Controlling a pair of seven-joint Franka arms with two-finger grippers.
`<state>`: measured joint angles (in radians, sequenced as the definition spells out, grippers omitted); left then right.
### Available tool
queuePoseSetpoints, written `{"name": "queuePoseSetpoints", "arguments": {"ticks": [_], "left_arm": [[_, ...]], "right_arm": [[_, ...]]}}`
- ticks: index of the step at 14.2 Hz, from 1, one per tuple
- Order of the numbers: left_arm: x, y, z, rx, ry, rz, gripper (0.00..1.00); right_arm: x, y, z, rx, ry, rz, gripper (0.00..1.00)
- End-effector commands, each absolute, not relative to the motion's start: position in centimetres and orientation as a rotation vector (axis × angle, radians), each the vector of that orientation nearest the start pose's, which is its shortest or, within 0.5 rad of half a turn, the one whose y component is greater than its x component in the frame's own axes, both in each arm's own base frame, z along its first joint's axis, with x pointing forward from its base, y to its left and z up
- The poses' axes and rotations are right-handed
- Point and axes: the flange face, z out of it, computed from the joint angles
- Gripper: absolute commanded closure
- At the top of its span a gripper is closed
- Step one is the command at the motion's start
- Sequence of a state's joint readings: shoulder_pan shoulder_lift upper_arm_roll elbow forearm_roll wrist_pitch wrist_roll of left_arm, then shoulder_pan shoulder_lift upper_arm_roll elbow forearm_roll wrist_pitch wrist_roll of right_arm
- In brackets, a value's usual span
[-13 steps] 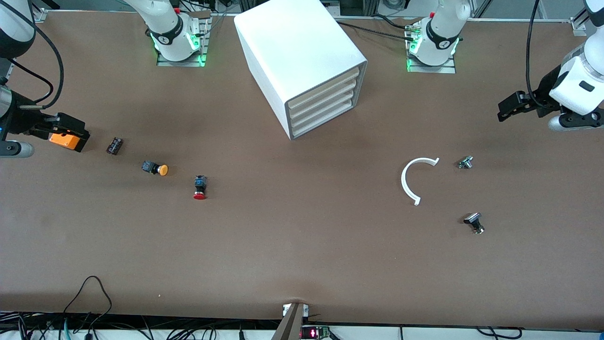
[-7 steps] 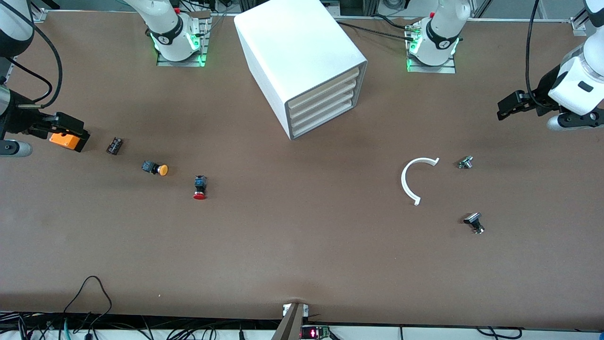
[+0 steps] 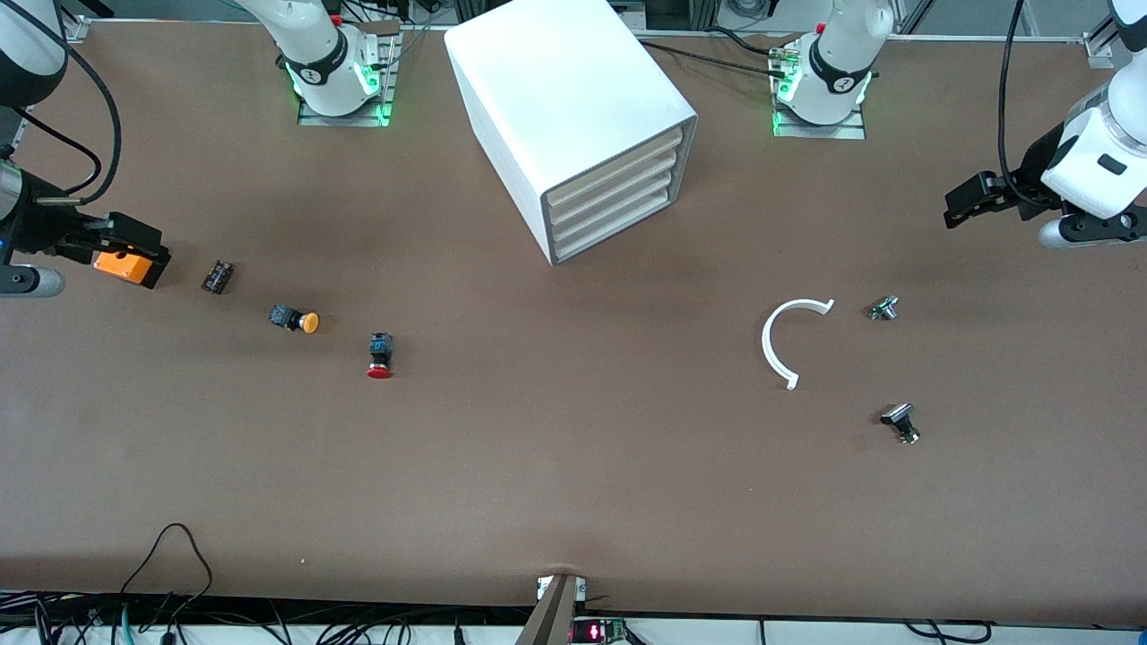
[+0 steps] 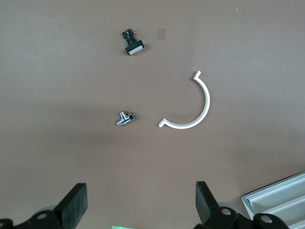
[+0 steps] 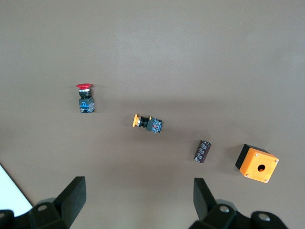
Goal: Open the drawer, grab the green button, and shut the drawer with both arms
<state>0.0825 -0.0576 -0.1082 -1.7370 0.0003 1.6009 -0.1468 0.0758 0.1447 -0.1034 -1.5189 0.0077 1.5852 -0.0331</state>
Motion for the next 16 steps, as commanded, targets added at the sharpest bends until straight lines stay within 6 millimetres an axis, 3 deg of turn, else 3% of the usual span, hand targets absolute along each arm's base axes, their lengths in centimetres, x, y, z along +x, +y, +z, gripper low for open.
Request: {"name": "queuePoseSetpoints", "arguments": {"ticks": [1, 6, 12, 16], "left_arm": [[53.4, -1.5, 58.5, -3.123, -0.171, 0.136, 0.0], [53.6, -1.5, 58.7, -3.123, -0.166, 0.124, 0.0], [53.9, -1.6, 57.9, -3.121, -0.161, 0.141, 0.0], [53.9, -1.7, 58.6, -3.112, -0.162, 0.127, 0.0]], "right_arm": [[59.6, -0.9, 56.6, -3.142, 0.007, 0.124, 0.0], [60.4, -0.1, 54.4, -3.135, -0.028, 0.182, 0.0], [60.6, 1.2, 53.9, -3.141, -0.121, 0.192, 0.0], [60.5, 2.0, 53.9, -3.142, -0.121, 0.202, 0.0]]}}
